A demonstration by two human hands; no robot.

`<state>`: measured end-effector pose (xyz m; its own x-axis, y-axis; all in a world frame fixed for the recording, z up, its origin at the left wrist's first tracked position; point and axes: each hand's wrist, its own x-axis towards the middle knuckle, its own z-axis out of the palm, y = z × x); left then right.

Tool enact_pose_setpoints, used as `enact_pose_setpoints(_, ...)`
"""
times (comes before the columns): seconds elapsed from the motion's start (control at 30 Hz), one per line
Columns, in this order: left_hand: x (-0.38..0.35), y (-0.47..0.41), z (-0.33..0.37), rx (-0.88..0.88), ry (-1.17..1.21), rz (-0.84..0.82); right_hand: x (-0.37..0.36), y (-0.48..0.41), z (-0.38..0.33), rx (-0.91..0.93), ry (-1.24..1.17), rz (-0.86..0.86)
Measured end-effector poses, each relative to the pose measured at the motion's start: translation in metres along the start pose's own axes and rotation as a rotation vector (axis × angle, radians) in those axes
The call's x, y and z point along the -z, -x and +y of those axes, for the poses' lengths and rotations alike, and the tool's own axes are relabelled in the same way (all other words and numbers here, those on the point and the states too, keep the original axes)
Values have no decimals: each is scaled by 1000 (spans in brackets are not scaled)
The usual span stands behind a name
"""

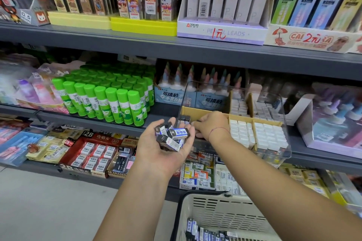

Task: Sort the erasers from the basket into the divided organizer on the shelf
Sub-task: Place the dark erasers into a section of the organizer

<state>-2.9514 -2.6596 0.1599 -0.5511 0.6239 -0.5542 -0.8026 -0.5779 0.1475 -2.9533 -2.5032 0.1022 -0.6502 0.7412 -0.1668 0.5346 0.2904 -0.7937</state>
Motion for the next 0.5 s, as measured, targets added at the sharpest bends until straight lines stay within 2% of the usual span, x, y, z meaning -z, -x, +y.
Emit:
enact_pose_setpoints(0.17,3,0,2,14,-6,-6,12,5,-9,-154,-281,-150)
enact_pose_setpoints(0.33,2,1,1,6,-12,1,13,8,-17,-371,-739,-282)
enact_pose_setpoints(0.5,2,1,0,3,-20,9,22,10,-16,-400,-787,-360)
